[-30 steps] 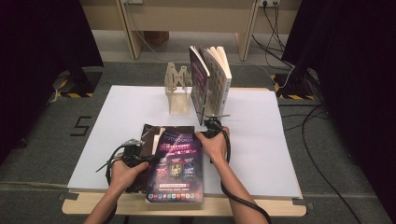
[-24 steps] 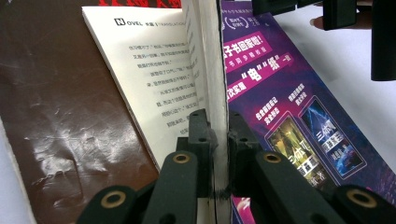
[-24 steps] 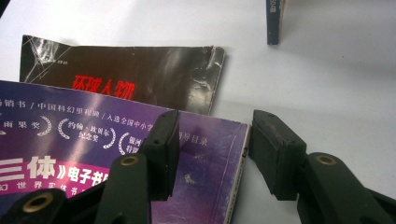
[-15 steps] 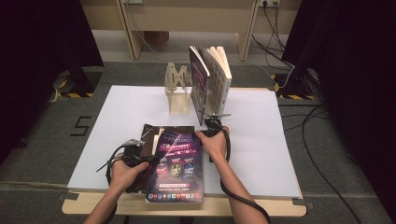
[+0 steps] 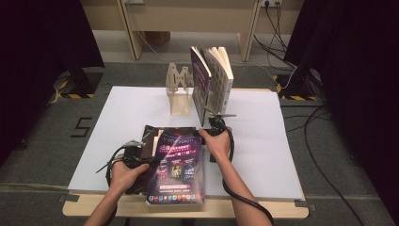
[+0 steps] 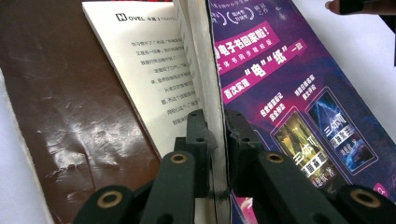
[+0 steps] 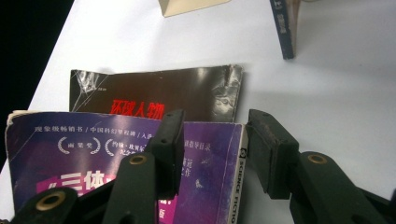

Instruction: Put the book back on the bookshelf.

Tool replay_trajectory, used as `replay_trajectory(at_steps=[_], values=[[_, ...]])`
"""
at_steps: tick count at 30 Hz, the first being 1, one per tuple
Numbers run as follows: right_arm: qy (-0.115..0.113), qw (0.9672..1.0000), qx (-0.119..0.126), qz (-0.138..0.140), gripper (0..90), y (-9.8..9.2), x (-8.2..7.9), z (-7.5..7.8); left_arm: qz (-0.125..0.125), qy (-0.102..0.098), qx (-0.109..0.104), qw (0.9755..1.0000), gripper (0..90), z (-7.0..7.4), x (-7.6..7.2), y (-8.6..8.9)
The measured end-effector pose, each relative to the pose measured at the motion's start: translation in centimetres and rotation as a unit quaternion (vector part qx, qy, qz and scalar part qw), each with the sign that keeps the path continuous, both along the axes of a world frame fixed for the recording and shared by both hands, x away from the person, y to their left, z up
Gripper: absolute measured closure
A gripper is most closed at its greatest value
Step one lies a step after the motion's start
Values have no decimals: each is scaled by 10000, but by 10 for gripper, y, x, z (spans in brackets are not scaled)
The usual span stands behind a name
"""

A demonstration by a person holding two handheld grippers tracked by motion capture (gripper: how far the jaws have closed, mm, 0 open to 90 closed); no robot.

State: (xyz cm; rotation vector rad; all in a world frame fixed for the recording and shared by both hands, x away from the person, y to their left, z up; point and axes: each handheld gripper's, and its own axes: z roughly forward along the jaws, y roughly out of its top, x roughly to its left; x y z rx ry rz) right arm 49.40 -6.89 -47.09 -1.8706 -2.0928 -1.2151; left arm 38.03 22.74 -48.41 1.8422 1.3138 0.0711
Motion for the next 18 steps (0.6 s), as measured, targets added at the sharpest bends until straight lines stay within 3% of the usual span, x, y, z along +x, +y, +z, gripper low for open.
replay_trajectory(at_steps=[6, 18], values=[[300, 9994, 98, 135, 593, -1, -2, -10, -8, -13, 19, 10000, 809, 0, 0, 0], [194, 9995, -83, 227, 632, 1, -4, -6, -14, -33, 67, 10000, 807, 1, -1, -1]])
